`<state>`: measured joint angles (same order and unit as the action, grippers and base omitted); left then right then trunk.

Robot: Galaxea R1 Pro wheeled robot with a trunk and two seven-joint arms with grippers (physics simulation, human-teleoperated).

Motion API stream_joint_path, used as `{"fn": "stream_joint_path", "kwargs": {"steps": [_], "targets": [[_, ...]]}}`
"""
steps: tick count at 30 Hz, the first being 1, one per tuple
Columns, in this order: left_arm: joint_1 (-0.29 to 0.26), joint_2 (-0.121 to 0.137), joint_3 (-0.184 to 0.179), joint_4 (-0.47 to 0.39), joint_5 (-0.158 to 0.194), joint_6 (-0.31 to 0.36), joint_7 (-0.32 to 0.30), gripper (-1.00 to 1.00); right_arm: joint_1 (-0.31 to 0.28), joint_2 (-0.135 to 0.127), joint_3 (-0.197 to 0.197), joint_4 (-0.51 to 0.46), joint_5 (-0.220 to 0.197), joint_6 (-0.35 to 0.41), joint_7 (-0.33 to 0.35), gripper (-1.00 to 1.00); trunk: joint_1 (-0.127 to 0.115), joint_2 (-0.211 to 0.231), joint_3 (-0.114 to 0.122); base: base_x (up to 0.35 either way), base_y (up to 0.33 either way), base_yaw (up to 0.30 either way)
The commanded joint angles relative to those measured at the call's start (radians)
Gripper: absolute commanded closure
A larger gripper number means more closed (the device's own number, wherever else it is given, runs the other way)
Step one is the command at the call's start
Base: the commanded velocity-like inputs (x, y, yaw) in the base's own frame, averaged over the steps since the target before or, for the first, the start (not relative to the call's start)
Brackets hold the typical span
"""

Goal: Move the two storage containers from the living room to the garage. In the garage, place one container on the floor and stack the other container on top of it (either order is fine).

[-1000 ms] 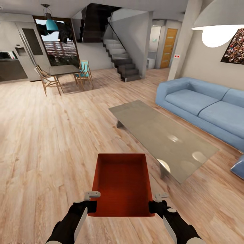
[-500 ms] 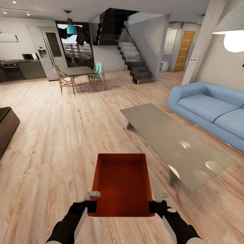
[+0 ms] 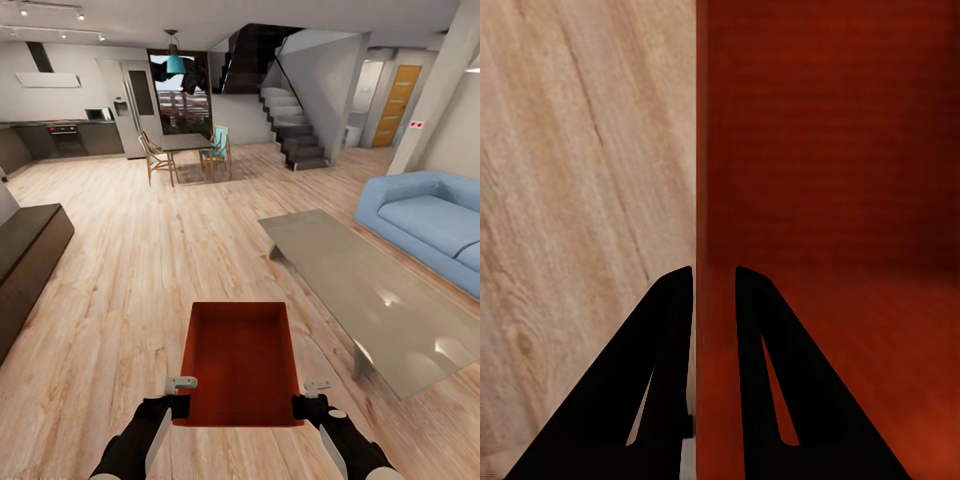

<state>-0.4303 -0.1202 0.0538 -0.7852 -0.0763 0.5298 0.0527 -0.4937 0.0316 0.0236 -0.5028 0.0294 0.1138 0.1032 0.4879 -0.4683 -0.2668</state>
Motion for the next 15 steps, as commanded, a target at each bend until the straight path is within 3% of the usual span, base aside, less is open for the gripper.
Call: {"fn": "stream_joint_path", "kwargs": {"steps": [1, 15], "targets": [[-0.001, 0.002, 0.006, -0.002, -0.042, 0.007, 0.004, 1.0, 0.0, -0.006, 0.001, -0.003, 0.008, 0.006, -0.002, 1.0, 0.0, -0.002, -0.001, 0.0, 0.0, 0.238], [-0.001, 0.001, 0.006, -0.002, -0.042, 0.007, 0.004, 1.0, 0.0, -0.005, 0.001, -0.003, 0.007, 0.006, -0.002, 1.0, 0.0, -0.002, 0.016, 0.0, 0.0, 0.207]]}}
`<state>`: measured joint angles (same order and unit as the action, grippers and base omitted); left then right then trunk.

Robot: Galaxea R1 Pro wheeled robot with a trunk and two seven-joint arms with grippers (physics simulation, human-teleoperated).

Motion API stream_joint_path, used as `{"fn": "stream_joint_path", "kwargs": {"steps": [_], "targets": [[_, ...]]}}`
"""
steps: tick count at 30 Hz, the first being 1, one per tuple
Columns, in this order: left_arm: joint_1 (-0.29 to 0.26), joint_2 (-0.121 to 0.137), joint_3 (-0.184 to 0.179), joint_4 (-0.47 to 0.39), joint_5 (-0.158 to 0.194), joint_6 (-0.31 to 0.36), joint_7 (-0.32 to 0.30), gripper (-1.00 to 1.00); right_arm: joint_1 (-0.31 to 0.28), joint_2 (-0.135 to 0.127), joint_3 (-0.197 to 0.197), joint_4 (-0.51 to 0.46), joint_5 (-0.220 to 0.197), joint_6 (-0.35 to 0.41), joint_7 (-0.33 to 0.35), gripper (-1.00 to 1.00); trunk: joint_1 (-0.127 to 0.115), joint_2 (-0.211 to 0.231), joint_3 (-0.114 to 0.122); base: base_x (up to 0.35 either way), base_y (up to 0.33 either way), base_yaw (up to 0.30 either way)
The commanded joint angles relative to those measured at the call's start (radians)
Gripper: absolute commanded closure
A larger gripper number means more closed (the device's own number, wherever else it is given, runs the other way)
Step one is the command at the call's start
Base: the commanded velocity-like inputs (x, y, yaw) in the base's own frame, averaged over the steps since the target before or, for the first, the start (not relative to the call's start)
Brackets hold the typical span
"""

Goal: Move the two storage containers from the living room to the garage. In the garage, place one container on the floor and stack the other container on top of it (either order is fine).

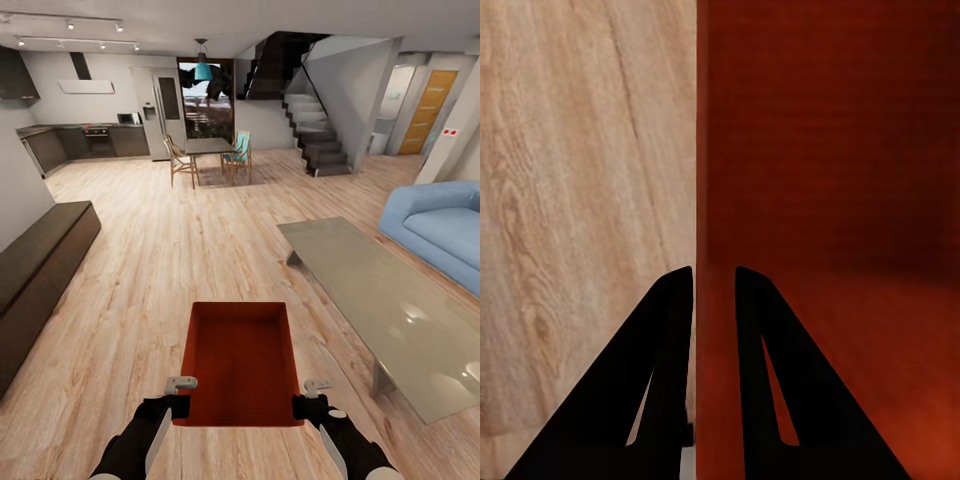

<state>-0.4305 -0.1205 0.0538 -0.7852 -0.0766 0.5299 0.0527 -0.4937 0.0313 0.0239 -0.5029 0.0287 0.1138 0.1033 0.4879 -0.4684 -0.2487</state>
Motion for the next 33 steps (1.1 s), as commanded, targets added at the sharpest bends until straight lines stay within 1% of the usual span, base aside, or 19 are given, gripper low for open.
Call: {"fn": "stream_joint_path", "kwargs": {"steps": [1, 21, 30, 33], "targets": [[-0.001, 0.001, 0.006, -0.002, -0.041, 0.007, 0.004, 1.0, 0.0, -0.005, 0.001, -0.003, 0.009, 0.006, -0.002, 1.0, 0.0, -0.002, 0.0, 0.0, 0.0, 0.192], [-0.001, 0.001, 0.006, -0.001, -0.041, 0.007, 0.003, 1.0, 0.0, -0.005, 0.0, -0.003, 0.008, 0.006, -0.002, 1.0, 0.0, -0.002, 0.025, 0.0, 0.0, 0.195], [-0.001, 0.0, 0.006, 0.021, -0.041, 0.003, 0.003, 1.0, 0.0, -0.005, -0.001, -0.003, 0.008, 0.006, -0.002, 1.0, 0.0, -0.002, 0.037, 0.0, 0.0, 0.2], [-0.001, 0.002, 0.005, 0.022, -0.041, 0.003, 0.003, 1.0, 0.0, -0.005, -0.001, -0.003, 0.008, 0.006, -0.002, 1.0, 0.0, -0.002, 0.041, 0.144, 0.0, 0.188]]}}
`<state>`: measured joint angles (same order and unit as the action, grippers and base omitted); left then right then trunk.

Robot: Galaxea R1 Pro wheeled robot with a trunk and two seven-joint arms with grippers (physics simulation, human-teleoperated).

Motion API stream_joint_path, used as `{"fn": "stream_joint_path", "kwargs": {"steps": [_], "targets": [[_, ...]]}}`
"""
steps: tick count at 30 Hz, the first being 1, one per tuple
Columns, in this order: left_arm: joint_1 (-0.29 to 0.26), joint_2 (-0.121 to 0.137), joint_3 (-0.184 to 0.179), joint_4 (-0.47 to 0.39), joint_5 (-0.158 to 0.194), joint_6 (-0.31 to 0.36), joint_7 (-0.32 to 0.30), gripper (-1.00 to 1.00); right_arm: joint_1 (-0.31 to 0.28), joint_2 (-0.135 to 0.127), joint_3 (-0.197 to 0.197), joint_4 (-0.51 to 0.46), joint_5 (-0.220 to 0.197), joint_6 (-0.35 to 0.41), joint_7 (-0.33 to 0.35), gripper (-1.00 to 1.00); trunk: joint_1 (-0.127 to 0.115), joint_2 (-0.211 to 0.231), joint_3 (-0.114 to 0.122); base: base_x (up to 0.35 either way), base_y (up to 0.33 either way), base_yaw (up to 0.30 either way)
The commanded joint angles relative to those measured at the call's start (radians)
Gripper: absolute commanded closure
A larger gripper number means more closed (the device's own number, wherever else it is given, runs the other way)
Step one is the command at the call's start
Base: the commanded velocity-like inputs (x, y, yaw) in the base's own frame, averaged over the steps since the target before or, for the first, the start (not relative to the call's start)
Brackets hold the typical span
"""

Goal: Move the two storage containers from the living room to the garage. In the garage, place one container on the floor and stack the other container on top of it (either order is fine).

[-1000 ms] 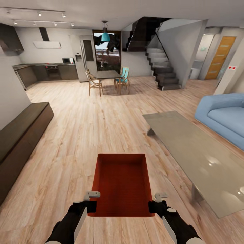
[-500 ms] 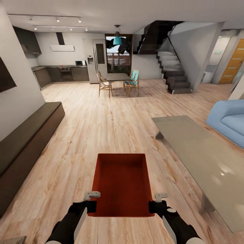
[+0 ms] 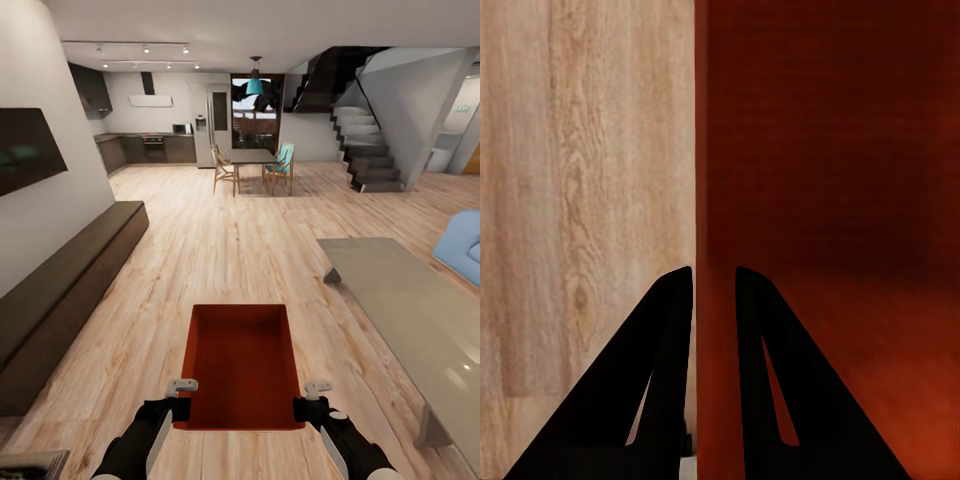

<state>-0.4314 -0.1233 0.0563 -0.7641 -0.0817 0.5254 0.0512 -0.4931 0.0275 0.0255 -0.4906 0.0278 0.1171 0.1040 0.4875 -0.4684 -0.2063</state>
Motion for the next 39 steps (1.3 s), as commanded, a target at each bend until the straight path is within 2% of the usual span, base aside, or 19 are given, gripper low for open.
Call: {"fn": "stream_joint_path", "kwargs": {"steps": [1, 39], "targets": [[0.0, 0.006, 0.003, 0.001, -0.037, 0.007, 0.004, 1.0, -0.001, -0.001, -0.002, -0.016, 0.01, 0.003, -0.003, 1.0, 0.001, -0.002, -0.001, 0.261, 0.0, 0.111], [0.0, 0.008, 0.004, 0.0, -0.041, 0.007, 0.006, 1.0, -0.001, -0.001, -0.002, -0.016, 0.009, 0.003, -0.003, 1.0, 0.001, -0.002, 0.0, 0.324, 0.0, -0.008]]}}
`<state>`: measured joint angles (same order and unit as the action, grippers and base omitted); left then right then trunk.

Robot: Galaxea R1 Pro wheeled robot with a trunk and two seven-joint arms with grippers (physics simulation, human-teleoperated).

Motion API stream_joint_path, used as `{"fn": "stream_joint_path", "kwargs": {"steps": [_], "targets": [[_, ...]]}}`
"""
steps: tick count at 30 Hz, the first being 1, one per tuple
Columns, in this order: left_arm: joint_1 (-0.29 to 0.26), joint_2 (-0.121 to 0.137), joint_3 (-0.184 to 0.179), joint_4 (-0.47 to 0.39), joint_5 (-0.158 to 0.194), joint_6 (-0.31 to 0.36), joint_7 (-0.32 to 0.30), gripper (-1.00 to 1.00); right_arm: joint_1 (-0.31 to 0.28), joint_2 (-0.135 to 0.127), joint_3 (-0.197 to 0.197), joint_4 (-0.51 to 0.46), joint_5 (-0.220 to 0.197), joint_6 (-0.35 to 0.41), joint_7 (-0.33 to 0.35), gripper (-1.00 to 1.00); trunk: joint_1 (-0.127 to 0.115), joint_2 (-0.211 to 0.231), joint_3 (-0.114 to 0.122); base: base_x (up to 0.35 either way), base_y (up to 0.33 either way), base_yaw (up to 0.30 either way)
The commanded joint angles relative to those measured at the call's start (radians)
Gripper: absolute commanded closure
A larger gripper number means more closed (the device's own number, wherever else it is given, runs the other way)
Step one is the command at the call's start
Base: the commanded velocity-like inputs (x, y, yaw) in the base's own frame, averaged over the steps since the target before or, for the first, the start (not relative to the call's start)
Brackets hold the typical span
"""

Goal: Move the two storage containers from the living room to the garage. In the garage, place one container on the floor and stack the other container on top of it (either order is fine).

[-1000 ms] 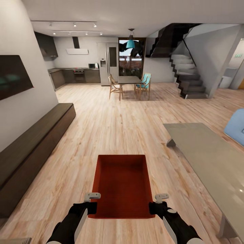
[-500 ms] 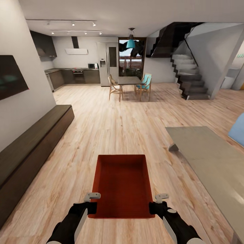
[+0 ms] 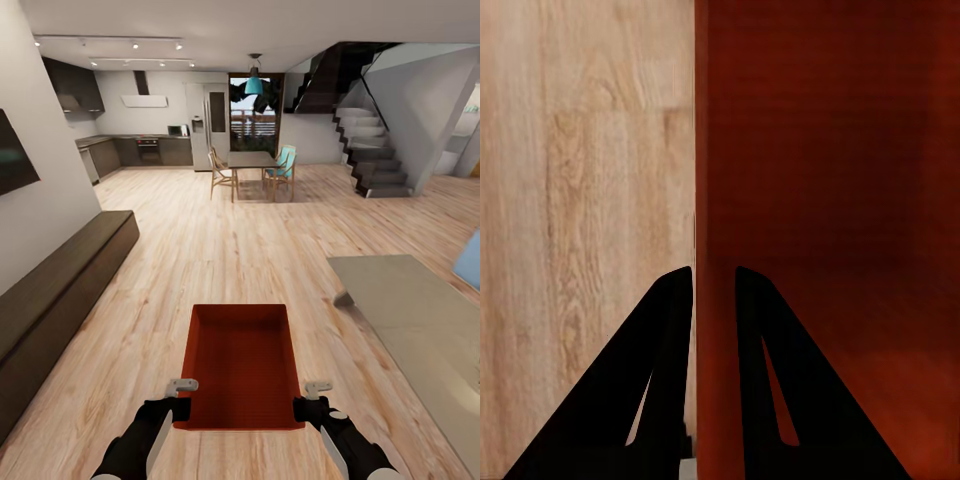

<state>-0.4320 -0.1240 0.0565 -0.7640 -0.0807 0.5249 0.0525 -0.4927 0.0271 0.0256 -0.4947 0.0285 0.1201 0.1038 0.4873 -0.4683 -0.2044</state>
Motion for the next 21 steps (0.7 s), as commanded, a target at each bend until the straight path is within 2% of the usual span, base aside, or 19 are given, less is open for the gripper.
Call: {"fn": "stream_joint_path", "kwargs": {"steps": [1, 7, 21], "targets": [[0.0, 0.009, 0.004, 0.0, -0.042, 0.007, 0.004, 1.0, -0.001, -0.001, -0.003, -0.012, 0.008, 0.0, -0.003, 1.0, 0.001, -0.002, -0.001, 0.326, 0.0, -0.242], [0.001, 0.009, 0.004, 0.0, -0.041, 0.008, 0.004, 1.0, -0.001, -0.001, -0.003, -0.012, 0.008, 0.0, -0.002, 1.0, 0.001, -0.002, 0.0, 0.225, 0.0, -0.081], [0.001, 0.009, 0.005, 0.0, -0.039, 0.008, 0.004, 1.0, -0.001, -0.001, -0.002, -0.012, 0.01, 0.0, -0.001, 1.0, 0.001, -0.002, 0.017, 0.01, 0.0, -0.003]]}}
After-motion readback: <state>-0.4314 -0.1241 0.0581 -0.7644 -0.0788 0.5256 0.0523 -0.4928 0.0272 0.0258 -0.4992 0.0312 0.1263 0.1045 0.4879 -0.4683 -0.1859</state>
